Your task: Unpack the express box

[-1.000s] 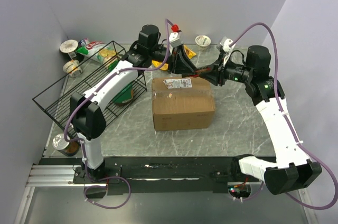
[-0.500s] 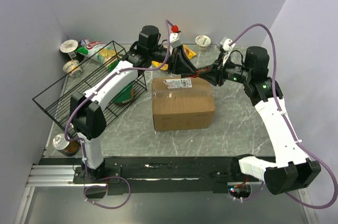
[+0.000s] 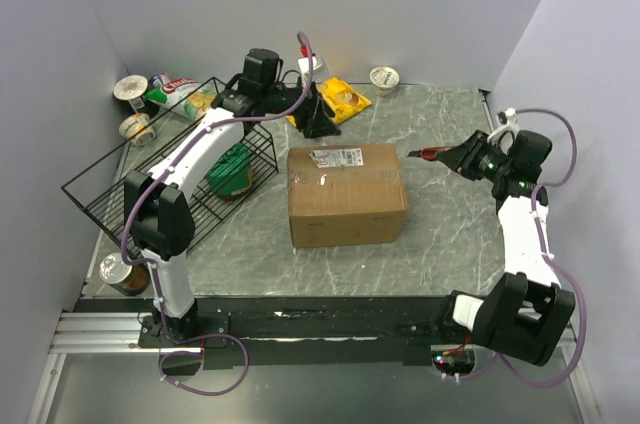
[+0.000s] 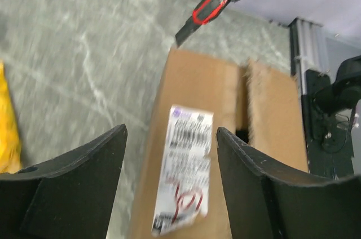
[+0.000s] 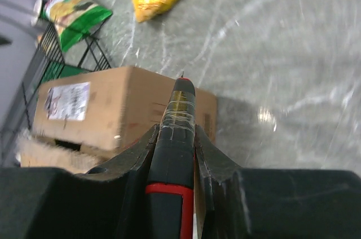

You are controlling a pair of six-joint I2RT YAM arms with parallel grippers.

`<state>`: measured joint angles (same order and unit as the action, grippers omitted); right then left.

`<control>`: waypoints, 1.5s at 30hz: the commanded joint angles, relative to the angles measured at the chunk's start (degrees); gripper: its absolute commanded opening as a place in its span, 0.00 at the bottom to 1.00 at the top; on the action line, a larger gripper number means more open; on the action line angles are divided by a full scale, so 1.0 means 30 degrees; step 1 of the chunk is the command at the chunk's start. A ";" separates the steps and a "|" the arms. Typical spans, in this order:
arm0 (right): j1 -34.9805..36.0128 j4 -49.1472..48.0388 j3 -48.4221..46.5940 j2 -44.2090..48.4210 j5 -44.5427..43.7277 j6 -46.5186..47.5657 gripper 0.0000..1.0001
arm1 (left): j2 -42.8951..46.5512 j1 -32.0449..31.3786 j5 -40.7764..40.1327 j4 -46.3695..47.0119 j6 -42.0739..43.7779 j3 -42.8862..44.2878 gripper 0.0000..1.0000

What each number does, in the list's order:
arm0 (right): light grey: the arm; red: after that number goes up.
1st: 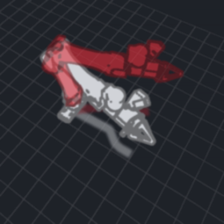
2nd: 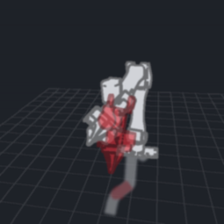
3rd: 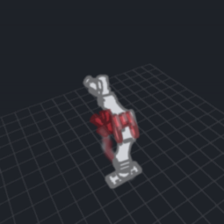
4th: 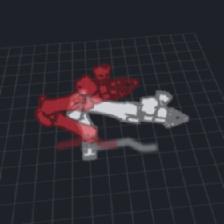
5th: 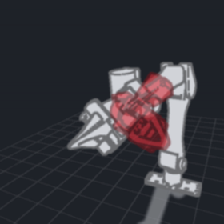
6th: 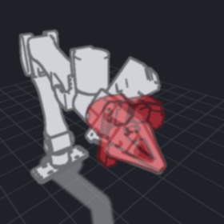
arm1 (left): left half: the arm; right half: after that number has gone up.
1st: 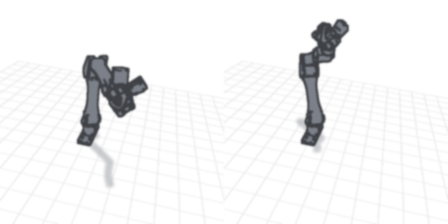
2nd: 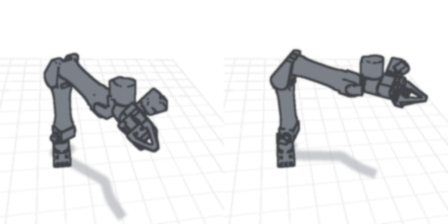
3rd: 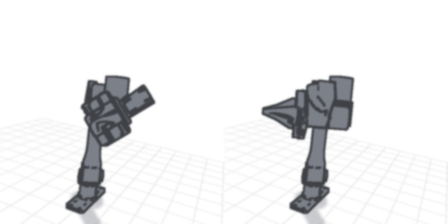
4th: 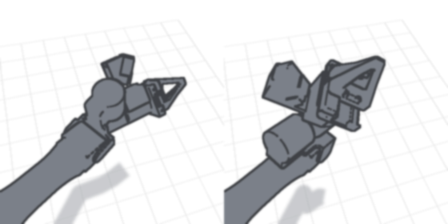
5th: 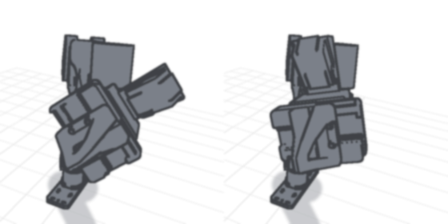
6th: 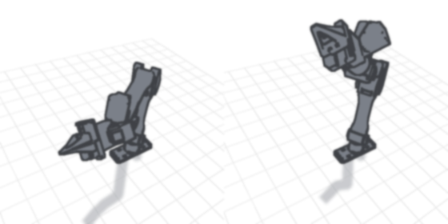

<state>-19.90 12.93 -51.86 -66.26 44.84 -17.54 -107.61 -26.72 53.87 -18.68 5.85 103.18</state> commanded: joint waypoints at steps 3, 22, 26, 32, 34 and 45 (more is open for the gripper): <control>-0.1538 -0.5390 0.1142 -0.2049 0.0080 -0.3762 0.00 | 0.0919 -0.0029 -0.0816 -0.3733 0.2004 -0.0025 0.71; -0.3591 -1.3187 0.3514 -0.8147 -0.0297 -0.5668 0.06 | -0.0018 0.0030 -0.3365 -0.8511 0.5463 0.0237 0.72; -0.3707 -1.2076 0.3896 -0.8236 -0.1497 -0.4966 0.15 | -0.0076 0.0030 -0.3425 -0.8511 0.5434 0.0267 0.72; -0.4058 -0.8384 0.3896 -0.7622 -0.4222 -0.2212 0.30 | -0.0222 0.0147 -0.3075 -0.8306 0.5258 0.0295 0.72; -0.4293 -0.7887 0.4013 -0.7533 -0.4631 -0.2239 0.39 | -0.0369 0.0293 -0.2781 -0.8219 0.5229 0.0412 0.72; -0.6284 -0.0780 0.4247 -0.4402 -0.3230 -0.1333 0.81 | -0.0341 0.0820 -0.0995 -0.8072 0.5288 0.0121 0.71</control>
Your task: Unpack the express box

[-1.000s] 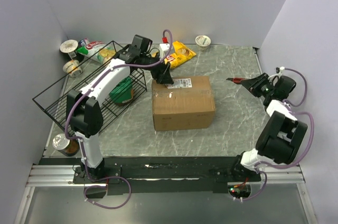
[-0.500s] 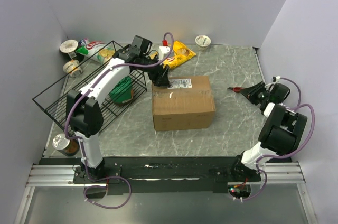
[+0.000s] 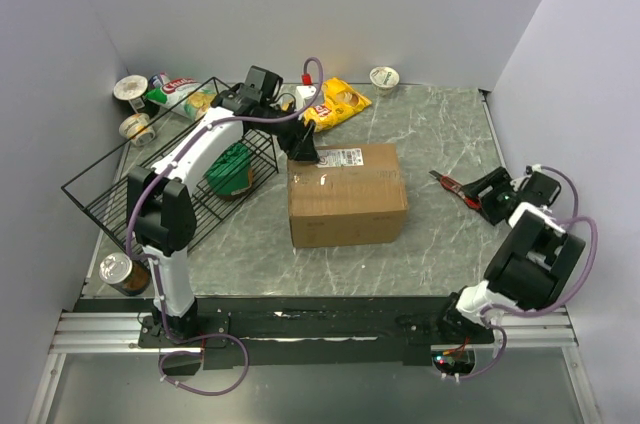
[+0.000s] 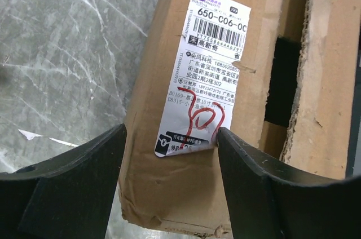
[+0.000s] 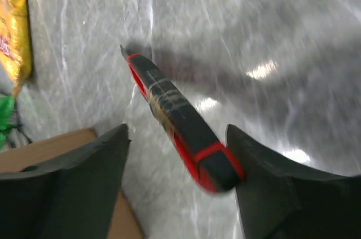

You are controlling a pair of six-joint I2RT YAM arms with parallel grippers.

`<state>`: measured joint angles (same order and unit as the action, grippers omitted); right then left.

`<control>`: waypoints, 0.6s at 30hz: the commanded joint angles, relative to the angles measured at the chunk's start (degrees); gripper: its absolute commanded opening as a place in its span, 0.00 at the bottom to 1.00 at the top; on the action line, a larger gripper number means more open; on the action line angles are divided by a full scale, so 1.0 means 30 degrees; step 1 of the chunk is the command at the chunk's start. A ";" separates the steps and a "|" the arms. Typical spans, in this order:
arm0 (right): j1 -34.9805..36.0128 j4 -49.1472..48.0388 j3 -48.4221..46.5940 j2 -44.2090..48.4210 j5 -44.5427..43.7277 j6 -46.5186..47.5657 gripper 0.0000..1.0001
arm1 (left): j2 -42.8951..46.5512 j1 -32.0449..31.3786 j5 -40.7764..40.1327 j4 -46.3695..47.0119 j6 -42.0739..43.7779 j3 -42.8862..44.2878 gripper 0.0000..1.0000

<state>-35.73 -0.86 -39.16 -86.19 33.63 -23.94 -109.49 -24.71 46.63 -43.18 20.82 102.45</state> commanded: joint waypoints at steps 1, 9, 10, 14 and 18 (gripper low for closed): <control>-0.1563 0.4645 0.0044 0.2711 0.0684 0.1036 0.84 | 0.0345 0.0179 0.1477 0.0183 0.0210 0.0302 0.71; -0.2681 1.1332 -0.0483 0.7982 0.0505 0.5342 0.88 | 0.1281 0.0180 0.1741 0.0388 0.0648 -0.0459 0.72; -0.2594 1.1101 -0.0338 0.8656 0.1032 0.5577 0.88 | 0.1486 0.0122 0.1770 0.0418 0.0677 -0.0605 0.72; -0.0346 1.0952 -0.1358 1.0771 0.5190 0.8789 0.81 | 0.2481 -0.0229 0.1771 0.0826 0.1350 -0.1249 0.75; 0.6144 0.9901 -0.3292 1.1182 0.6164 1.0820 0.78 | 0.2485 -0.0348 0.1800 0.1532 0.1467 -0.1867 0.76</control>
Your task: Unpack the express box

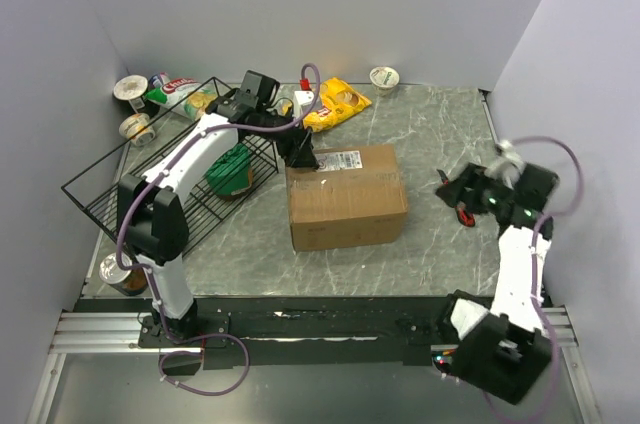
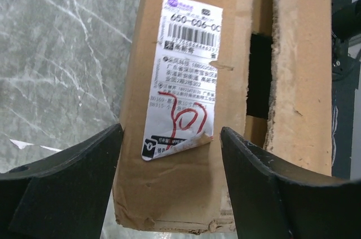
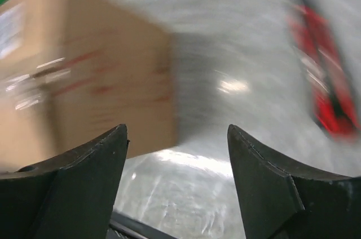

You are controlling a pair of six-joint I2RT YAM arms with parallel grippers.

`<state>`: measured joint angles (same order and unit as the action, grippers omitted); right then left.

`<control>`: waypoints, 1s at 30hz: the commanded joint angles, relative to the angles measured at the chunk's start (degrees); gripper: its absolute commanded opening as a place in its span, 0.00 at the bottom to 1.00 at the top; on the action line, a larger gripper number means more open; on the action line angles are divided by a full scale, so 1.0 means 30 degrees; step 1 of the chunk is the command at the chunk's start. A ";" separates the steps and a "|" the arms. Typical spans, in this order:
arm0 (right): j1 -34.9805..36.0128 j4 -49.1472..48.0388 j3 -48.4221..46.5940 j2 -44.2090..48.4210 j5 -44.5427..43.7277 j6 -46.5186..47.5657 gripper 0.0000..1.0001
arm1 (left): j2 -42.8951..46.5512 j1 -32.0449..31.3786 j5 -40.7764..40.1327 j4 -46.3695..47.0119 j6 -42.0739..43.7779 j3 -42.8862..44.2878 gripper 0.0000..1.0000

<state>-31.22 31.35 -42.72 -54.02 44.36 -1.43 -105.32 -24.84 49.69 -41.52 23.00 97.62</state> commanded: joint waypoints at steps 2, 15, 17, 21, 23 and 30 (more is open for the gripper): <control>0.6443 -0.1513 -0.3305 0.0109 0.3228 0.4773 0.79 | 0.0685 -0.0391 0.0606 0.0745 0.0973 0.0007 0.76; 1.2927 0.5369 -1.0017 -0.6718 0.5662 1.4246 0.85 | 0.0272 -0.1153 -0.0451 0.1447 0.1003 -0.0373 0.68; 1.3131 0.5282 -1.0193 -0.7188 0.5721 1.4276 0.85 | 0.0418 -0.1386 -0.0304 0.1300 0.1207 -0.0402 0.67; 1.3279 0.3996 -1.0253 -0.7745 0.5897 1.3371 0.85 | 0.0711 -0.1739 -0.0597 0.1008 0.1677 -0.0695 0.65; 1.3395 0.3438 -1.0369 -0.8008 0.5810 1.2872 0.86 | 0.0915 -0.1798 -0.0568 0.1007 0.1678 -0.0929 0.65; 1.4099 0.5536 -1.1422 -0.9736 0.5545 1.4801 0.85 | 0.1209 -0.1827 -0.0742 0.1328 0.1386 -0.1428 0.64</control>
<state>10.04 44.25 -73.17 -80.88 59.72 38.87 -103.74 -29.34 47.09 -36.53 27.27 94.74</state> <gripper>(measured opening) 0.867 0.644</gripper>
